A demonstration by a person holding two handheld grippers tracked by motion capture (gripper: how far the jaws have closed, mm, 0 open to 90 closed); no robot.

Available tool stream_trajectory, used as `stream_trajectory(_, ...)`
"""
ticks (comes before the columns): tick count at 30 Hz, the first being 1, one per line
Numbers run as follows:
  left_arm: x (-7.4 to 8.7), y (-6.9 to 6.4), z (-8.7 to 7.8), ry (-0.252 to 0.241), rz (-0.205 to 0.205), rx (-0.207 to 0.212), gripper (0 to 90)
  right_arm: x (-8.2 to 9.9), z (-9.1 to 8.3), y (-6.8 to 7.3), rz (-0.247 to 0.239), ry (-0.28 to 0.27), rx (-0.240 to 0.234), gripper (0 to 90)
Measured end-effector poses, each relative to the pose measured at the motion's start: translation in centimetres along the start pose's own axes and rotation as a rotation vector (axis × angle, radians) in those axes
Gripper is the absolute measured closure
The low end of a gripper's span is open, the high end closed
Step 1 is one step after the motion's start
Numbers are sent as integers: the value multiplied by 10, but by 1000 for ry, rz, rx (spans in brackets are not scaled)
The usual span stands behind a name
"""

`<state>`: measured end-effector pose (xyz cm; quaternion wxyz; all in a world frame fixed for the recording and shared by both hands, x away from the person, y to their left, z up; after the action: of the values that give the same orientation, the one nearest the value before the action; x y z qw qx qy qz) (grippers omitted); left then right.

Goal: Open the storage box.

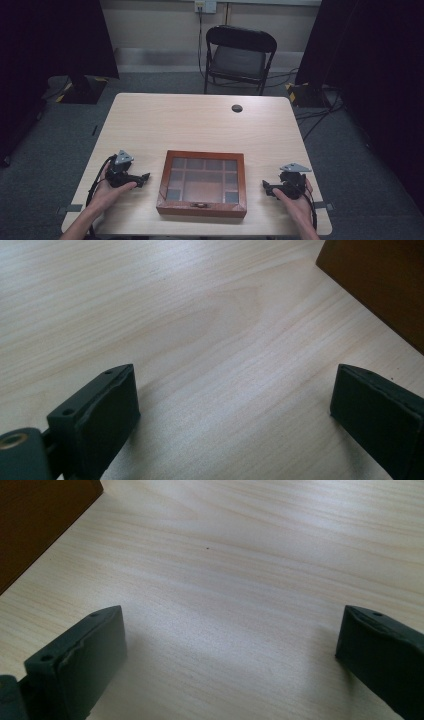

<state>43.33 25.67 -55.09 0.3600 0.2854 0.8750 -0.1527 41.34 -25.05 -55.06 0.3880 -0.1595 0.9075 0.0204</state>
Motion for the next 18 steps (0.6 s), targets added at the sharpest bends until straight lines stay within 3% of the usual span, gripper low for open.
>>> stream_trajectory(9,0,0,0,0,-1,-1,41,0,-1,1,9,0,9,4)
stream_trajectory(13,0,0,1,-6,-7,-1,41,-3,-6,5,-7,-10,-21,196)
stream_trajectory(15,0,-1,1,-8,-10,1,40,-4,-8,8,-24,-10,-37,154)
stream_trajectory(18,0,-1,1,-7,-10,2,39,-7,-11,14,-26,-9,-67,229)
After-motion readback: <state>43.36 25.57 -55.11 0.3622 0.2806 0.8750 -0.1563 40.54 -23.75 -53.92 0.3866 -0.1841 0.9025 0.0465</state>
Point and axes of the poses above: each handheld gripper's, and its own axes: z roughly forward along the jaws, x roughly out of its underside, y roughly to its left, the point moved 7 cm from there along z, roughly forward along the jaws, and after that the axes turned 6 degrees about x, right-handed, at the moved point
